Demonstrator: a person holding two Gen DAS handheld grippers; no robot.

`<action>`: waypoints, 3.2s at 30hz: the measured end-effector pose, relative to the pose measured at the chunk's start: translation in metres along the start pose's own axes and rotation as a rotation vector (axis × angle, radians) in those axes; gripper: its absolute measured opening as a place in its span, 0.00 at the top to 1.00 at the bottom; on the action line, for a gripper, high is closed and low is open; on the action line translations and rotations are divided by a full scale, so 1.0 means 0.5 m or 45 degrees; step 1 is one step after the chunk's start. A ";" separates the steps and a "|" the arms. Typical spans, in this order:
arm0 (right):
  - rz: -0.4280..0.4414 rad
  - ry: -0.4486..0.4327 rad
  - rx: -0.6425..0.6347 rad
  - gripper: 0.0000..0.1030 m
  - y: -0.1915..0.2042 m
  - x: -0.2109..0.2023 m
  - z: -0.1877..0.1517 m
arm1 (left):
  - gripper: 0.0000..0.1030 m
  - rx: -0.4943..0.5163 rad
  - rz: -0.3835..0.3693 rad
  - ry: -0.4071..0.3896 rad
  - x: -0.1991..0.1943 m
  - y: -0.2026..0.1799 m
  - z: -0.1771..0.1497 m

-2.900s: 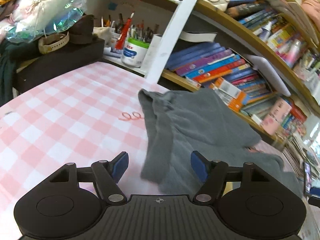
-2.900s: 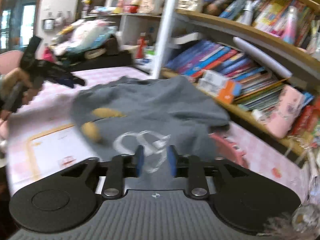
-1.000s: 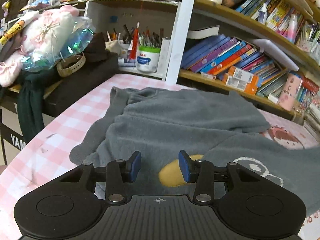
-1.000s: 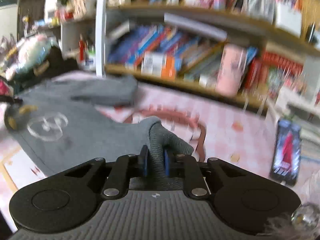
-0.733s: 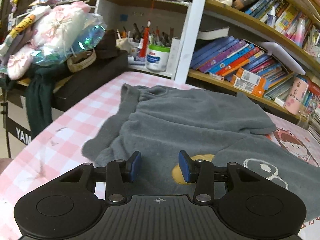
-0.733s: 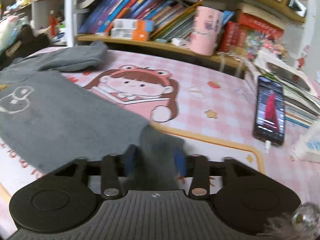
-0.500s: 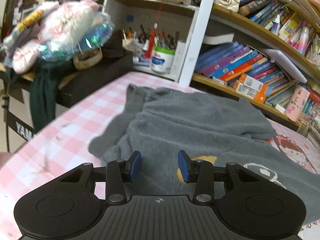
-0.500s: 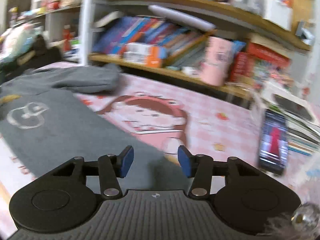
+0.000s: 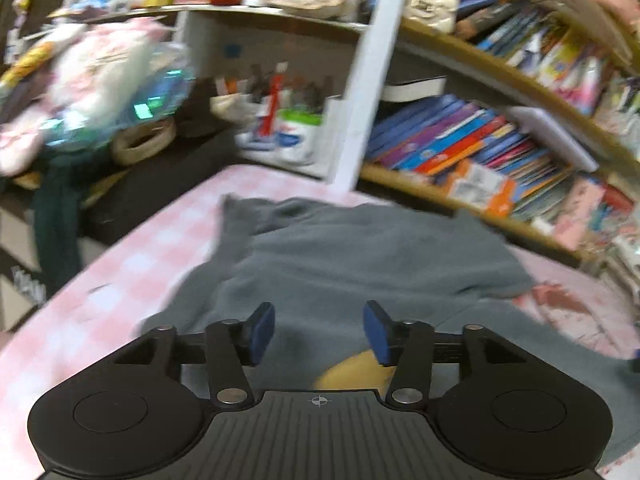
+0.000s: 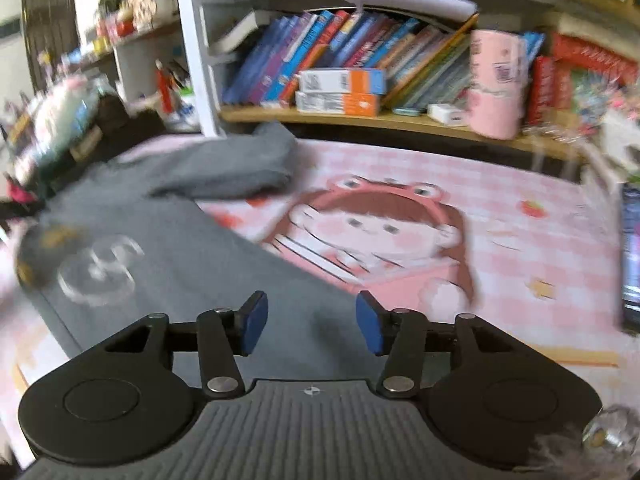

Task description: Fold clothes

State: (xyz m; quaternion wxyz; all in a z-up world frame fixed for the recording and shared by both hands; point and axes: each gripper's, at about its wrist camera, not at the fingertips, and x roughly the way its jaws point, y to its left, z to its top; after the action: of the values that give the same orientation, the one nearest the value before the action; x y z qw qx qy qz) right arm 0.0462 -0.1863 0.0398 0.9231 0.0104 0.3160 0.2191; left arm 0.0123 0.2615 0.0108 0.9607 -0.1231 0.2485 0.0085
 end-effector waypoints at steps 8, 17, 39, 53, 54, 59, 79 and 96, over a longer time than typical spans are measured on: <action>0.275 0.093 0.537 0.41 -0.033 0.176 0.116 | 0.24 0.114 -0.119 -0.025 0.094 -0.094 0.010; 0.175 0.119 0.718 0.28 -0.035 0.340 0.209 | 0.08 0.144 -0.124 -0.014 0.114 -0.093 -0.009; 0.736 0.020 -0.293 0.52 0.354 0.345 0.276 | 0.00 0.016 -0.202 -0.042 0.108 -0.052 -0.012; 0.484 0.265 0.488 0.44 0.180 0.466 0.271 | 0.00 0.018 -0.206 0.000 0.113 -0.053 -0.016; 0.501 0.288 0.543 0.46 0.178 0.484 0.268 | 0.00 0.011 -0.208 0.005 0.115 -0.052 -0.016; 0.519 0.267 0.713 0.57 0.175 0.525 0.267 | 0.00 -0.034 -0.201 0.034 0.124 -0.040 -0.013; -0.567 -0.197 0.431 0.78 -0.174 0.287 0.267 | 0.00 -0.034 -0.202 0.053 0.128 -0.037 -0.013; -0.463 -0.055 0.312 0.44 -0.164 0.154 0.160 | 0.00 -0.055 -0.204 0.059 0.131 -0.035 -0.013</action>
State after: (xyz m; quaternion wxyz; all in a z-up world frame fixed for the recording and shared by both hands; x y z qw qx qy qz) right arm 0.1802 -0.2191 0.0462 0.9458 0.0701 0.3171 0.0086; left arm 0.0681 0.2399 -0.0222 0.9494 -0.1633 0.2599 -0.0659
